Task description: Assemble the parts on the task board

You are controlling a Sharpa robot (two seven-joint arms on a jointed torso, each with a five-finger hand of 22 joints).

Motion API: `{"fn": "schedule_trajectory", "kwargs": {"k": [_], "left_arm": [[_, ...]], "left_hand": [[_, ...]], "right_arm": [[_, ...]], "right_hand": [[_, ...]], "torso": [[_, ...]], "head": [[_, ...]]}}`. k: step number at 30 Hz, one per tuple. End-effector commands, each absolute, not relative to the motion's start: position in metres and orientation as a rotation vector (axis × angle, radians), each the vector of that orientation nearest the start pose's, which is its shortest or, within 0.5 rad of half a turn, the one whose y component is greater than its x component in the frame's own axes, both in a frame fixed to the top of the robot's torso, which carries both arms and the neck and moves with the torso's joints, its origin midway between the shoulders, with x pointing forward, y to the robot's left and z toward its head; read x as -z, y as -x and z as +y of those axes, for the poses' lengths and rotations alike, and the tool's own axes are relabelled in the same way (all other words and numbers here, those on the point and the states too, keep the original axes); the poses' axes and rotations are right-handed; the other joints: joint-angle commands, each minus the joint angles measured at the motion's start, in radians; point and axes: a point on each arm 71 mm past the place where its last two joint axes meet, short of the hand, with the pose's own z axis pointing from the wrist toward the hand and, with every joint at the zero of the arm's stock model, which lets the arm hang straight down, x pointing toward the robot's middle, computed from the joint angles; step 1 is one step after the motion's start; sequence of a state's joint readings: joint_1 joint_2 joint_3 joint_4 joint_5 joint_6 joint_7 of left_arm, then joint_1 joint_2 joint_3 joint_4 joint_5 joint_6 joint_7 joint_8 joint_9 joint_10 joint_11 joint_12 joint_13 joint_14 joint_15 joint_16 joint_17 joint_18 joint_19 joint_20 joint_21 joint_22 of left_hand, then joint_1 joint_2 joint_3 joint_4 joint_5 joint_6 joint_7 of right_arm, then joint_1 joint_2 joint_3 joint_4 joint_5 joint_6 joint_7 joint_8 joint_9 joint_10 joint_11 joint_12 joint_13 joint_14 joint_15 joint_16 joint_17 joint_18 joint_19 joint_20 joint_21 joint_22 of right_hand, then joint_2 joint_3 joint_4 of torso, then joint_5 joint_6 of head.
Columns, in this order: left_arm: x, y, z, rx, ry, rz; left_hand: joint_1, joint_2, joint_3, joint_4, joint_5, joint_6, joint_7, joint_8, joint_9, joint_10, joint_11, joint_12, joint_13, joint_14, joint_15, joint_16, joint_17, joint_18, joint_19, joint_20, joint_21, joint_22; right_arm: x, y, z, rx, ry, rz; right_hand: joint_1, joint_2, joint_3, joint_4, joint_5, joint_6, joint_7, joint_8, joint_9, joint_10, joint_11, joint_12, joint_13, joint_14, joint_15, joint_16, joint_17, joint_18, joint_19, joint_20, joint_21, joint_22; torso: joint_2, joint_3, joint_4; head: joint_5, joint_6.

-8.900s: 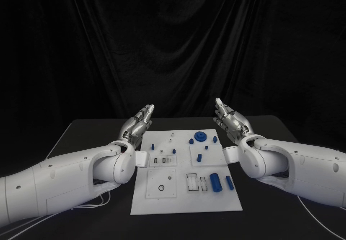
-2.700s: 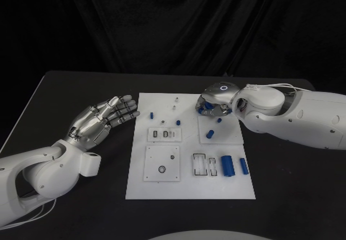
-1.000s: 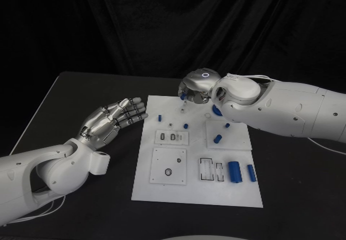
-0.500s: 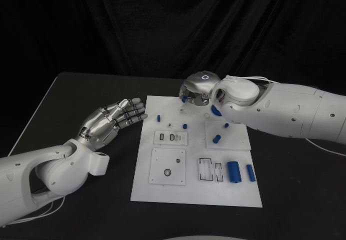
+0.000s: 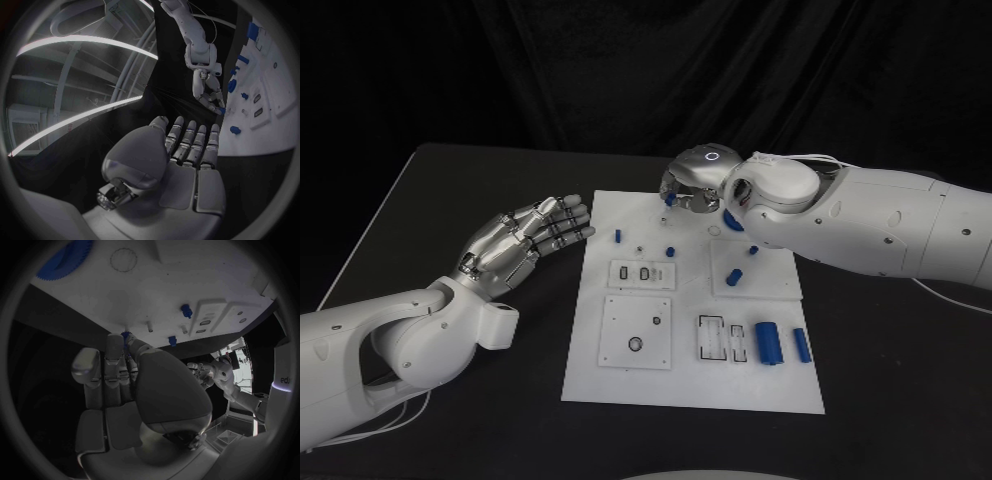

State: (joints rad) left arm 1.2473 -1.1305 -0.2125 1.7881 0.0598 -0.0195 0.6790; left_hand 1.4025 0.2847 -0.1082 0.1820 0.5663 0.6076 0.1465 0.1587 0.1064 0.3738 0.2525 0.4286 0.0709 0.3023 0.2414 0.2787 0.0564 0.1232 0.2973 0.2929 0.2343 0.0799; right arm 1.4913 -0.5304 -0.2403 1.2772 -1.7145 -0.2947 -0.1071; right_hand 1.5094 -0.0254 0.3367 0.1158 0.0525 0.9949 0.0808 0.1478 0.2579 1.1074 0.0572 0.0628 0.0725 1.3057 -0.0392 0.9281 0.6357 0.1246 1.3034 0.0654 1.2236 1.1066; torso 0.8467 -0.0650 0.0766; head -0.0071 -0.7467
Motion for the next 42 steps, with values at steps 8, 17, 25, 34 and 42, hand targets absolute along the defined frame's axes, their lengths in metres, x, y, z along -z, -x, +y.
{"fn": "schedule_trajectory", "kwargs": {"k": [8,17,25,34,42], "left_arm": [[0.172,-0.411,0.258,1.955,1.029,1.262],[0.173,-0.411,0.258,1.954,1.029,1.266],[0.173,-0.412,0.257,1.956,1.03,1.27],[0.174,-0.413,0.259,1.95,1.044,1.265],[0.175,-0.414,0.26,1.947,1.049,1.263]], "left_hand": [[0.005,0.003,0.01,0.0,0.004,0.006,0.002,0.005,0.0,0.003,0.004,0.006,0.001,0.001,0.005,0.006,0.0,-0.009,0.006,-0.003,0.004,0.001],[0.004,0.003,0.012,0.0,0.004,0.005,0.003,0.004,0.0,0.003,0.005,0.005,0.001,-0.001,0.005,0.005,0.0,-0.009,0.005,-0.003,0.004,0.0],[0.003,0.003,0.016,-0.001,0.003,0.003,0.004,0.003,0.0,0.001,0.005,0.004,0.0,-0.003,0.005,0.004,-0.001,-0.01,0.004,-0.003,0.003,0.0],[0.003,0.002,0.017,-0.001,0.003,0.002,0.004,0.003,-0.001,0.0,0.005,0.004,0.0,-0.004,0.005,0.003,-0.001,-0.01,0.004,-0.003,0.002,0.0],[0.003,0.002,0.018,-0.001,0.003,0.003,0.004,0.003,0.0,0.0,0.005,0.004,0.0,-0.004,0.005,0.004,-0.001,-0.01,0.004,-0.003,0.002,0.0]], "right_arm": [[0.121,-0.544,-0.11,-0.414,0.641,1.455],[0.127,-0.545,-0.111,-0.406,0.64,1.476],[0.13,-0.548,-0.111,-0.381,0.634,1.501],[0.121,-0.549,-0.114,-0.401,0.603,1.436],[0.097,-0.54,-0.132,-0.402,0.583,1.393]], "right_hand": [[-0.006,-0.009,0.005,0.003,0.005,-0.013,-0.003,-0.007,0.005,-0.012,0.0,-0.003,-0.002,-0.02,0.001,-0.028,-0.028,-0.013,-0.019,0.004,-0.016,-0.014],[-0.012,-0.018,0.015,0.007,0.005,-0.055,-0.013,-0.034,0.008,-0.055,0.013,-0.004,-0.005,-0.038,0.01,-0.062,-0.059,-0.009,-0.035,0.012,-0.038,-0.029],[-0.044,-0.043,-0.023,0.005,0.003,-0.263,-0.058,-0.086,-0.052,-0.309,0.032,-0.003,-0.004,-0.08,0.03,-0.102,-0.079,0.012,-0.106,0.034,-0.144,-0.117],[-0.039,-0.029,-0.046,-0.014,0.009,-0.285,-0.059,-0.076,-0.072,-0.314,0.032,0.009,0.013,-0.08,0.03,-0.102,-0.078,0.012,-0.099,0.035,-0.155,-0.111],[-0.024,-0.018,-0.035,-0.028,0.046,-0.242,-0.042,-0.068,-0.076,-0.228,0.026,0.021,0.045,-0.078,0.025,-0.103,-0.078,0.012,-0.092,0.029,-0.16,-0.101]], "torso": [[0.0,-0.0011,0.0007],[-0.001,-0.0009,0.0009],[-0.001,-0.0008,0.0009],[-0.001,-0.0006,0.0006],[-0.001,-0.0001,-0.0002]], "head": [[0.002,-0.003],[0.004,-0.009],[0.003,-0.01],[0.0,-0.01],[-0.009,0.001]]}}
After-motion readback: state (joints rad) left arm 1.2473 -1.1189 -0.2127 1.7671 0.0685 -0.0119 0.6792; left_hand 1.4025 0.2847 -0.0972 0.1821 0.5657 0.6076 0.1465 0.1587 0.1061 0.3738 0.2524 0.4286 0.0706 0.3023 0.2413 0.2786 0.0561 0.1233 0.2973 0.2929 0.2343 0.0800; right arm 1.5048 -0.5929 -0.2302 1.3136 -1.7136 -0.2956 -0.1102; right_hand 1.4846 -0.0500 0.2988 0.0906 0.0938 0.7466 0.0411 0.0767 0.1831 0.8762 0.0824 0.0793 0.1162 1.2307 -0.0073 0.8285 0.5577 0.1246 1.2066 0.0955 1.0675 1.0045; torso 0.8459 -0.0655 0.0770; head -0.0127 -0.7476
